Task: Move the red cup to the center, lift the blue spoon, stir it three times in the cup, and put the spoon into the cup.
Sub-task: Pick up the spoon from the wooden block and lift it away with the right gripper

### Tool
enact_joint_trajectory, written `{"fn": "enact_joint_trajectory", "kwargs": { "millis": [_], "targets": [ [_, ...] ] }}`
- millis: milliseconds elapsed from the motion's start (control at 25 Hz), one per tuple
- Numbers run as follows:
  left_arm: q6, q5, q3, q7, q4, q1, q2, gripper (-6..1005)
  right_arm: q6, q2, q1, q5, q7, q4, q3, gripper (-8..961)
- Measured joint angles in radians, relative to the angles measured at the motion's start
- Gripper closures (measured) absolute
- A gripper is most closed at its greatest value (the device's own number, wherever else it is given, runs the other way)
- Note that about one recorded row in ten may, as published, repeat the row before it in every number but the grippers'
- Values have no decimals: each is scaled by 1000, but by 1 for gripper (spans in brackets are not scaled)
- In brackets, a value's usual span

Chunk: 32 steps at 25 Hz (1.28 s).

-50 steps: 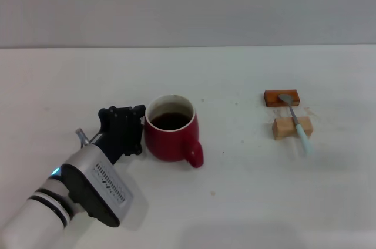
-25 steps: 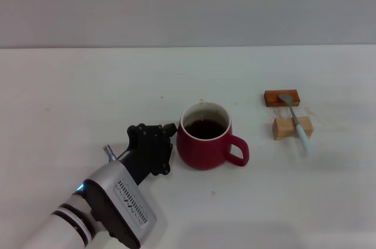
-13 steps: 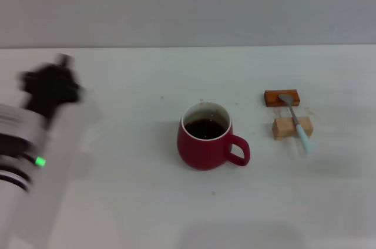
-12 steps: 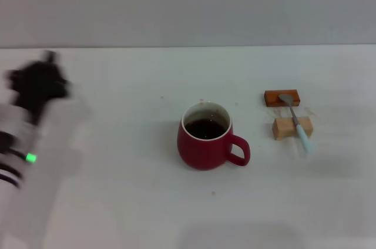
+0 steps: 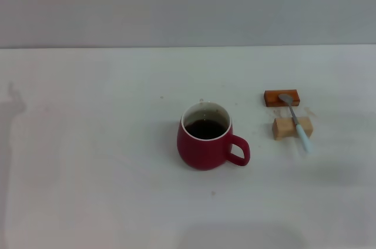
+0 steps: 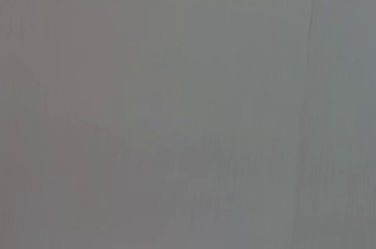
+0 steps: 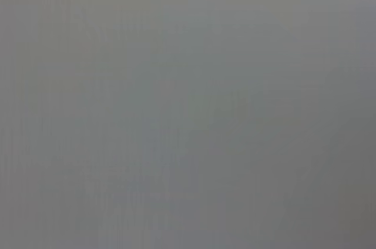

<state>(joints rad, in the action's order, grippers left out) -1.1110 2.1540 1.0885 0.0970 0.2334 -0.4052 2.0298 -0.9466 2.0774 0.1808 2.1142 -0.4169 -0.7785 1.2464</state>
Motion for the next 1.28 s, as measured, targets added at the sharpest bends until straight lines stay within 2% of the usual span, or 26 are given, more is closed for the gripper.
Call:
{"fn": "enact_joint_trajectory", "kwargs": {
  "millis": [160, 400, 560, 800, 1080, 1200, 1240, 1280],
  "targets": [
    [2, -1, 3, 2, 0, 3, 3, 865, 0, 1, 0, 0, 0, 0, -8, 351],
    [3, 0, 12, 25, -1, 8, 9, 629, -3, 1, 0, -2, 0, 0, -12, 350],
    [5, 0, 12, 31, -2, 8, 9, 387, -1, 1, -3, -1, 0, 0, -12, 350],
    [4, -3, 13, 32, -2, 8, 12, 186, 2, 1, -17, 0, -2, -12, -14, 350],
    [1, -4, 14, 31, -2, 4, 12, 139, 1, 2, -69, -2, -11, -70, -64, 351],
    [6, -4, 14, 24, -2, -2, 15, 139, -15, 8, -146, -46, -103, -175, -159, 357],
    [6, -4, 14, 24, -2, -2, 15, 139, -15, 8, -146, -46, -103, -175, -159, 357],
    [6, -3, 14, 23, -2, -3, 16, 139, -38, 6, -170, -91, -135, -215, -220, 356]
  ]
}}
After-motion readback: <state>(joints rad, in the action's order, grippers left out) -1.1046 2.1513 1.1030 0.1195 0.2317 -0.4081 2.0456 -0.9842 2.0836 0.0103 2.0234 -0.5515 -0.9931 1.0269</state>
